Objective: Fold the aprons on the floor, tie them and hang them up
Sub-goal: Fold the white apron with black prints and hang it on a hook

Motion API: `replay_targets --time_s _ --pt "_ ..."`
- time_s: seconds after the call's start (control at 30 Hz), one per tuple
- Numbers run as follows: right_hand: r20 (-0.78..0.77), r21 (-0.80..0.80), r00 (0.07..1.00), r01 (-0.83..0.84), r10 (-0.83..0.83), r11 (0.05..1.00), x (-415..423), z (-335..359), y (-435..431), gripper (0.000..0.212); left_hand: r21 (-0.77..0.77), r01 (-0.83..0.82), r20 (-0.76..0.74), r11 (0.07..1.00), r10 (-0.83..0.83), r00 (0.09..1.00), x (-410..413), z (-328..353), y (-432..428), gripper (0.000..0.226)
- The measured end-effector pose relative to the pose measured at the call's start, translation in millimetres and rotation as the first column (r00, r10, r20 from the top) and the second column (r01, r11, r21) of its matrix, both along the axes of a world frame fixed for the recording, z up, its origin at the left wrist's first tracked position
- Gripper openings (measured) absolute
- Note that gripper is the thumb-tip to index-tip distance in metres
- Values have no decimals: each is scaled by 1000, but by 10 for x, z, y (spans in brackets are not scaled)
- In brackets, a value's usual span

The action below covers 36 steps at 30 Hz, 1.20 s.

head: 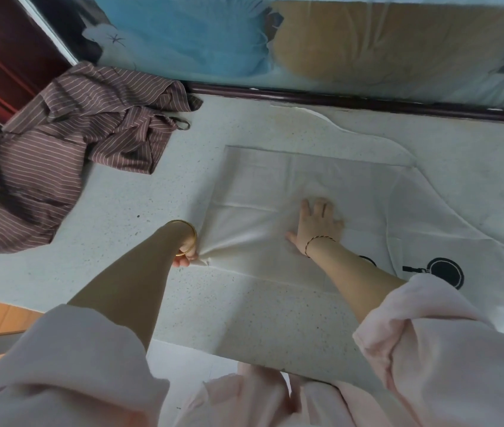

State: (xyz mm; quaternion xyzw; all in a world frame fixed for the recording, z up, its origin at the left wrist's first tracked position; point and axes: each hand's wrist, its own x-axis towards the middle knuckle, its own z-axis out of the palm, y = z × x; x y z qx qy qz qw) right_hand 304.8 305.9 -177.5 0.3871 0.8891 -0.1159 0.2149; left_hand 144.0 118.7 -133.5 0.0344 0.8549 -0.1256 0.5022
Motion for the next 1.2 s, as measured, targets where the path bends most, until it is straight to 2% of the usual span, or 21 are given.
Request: replay_targets --time_s 0.07,0.13,0.2,0.27,0.33,0.43,0.57,0.67,0.73,0.77,0.8,0.83,0.87,0.9,0.93,0.97,1.0,1.03,1.07,1.13,1.2 --pt "-81 -71 997 -5 0 997 47 58 40 79 -129 256 -100 958 -269 958 49 87 127 25" --pt "-256 -130 966 8 -42 991 197 152 124 65 -141 425 -295 894 -448 844 63 154 391 29" --pt "-425 -44 900 84 -94 996 433 238 236 47 13 546 -485 838 -472 736 103 156 788 33" --pt "-453 57 873 229 -179 972 722 311 357 38 183 650 -528 737 -484 698 300 134 1239 30" --pt "-336 58 891 342 -305 938 1004 355 473 43 314 694 -477 647 -524 705 592 94 1669 28" --pt "-44 -33 919 391 -392 920 1320 325 589 56 413 726 -427 550 -587 688 996 8 2153 37" --pt "65 -127 928 373 -368 919 1521 178 614 34 357 823 -461 442 -683 566 1251 -116 2516 57" --pt "162 -214 941 327 -297 921 1561 177 780 22 267 868 -445 419 -745 497 1307 -194 2641 77" --pt "213 -374 944 318 -253 871 1530 238 1025 16 228 880 -410 417 -778 475 1308 -226 2681 88" --pt "200 -462 927 375 -318 803 1476 340 1169 14 223 882 -398 414 -788 470 1298 -236 2691 91" --pt "150 -560 861 479 -486 676 1387 457 1332 15 226 885 -390 407 -795 465 1285 -253 2706 92" --pt "76 -678 698 559 -712 476 1291 582 1513 16 231 890 -385 394 -803 455 1273 -268 2740 92" --pt "-1 -811 437 526 -900 257 1165 696 1680 17 241 891 -383 386 -805 452 1242 -283 2715 91" --pt "-18 -933 110 355 -994 56 1047 839 1866 18 253 893 -378 373 -811 446 1221 -296 2714 89" --pt "42 -996 -186 73 -982 -56 935 968 2043 17 273 892 -375 360 -814 444 1191 -310 2715 88" --pt "132 -982 -382 -178 -915 -67 843 1060 2188 15 297 889 -375 349 -813 445 1158 -315 2709 86" --pt "200 -945 -492 -324 -848 -35 789 1106 2281 19 323 883 -375 341 -810 450 1126 -316 2698 83" --pt "201 -938 -522 -345 -829 -10 751 1121 2337 29 354 870 -379 343 -798 469 1080 -312 2684 79" --pt "127 -967 -500 -255 -856 6 747 1064 2350 40 392 850 -385 351 -777 498 1045 -314 2659 72" --pt "-89 -996 -313 29 -946 84 709 853 2208 49 476 790 -424 386 -686 591 960 -314 2559 56" --pt "-163 -972 -145 192 -976 134 665 618 1882 37 523 731 -476 439 -560 678 913 -332 2400 43"
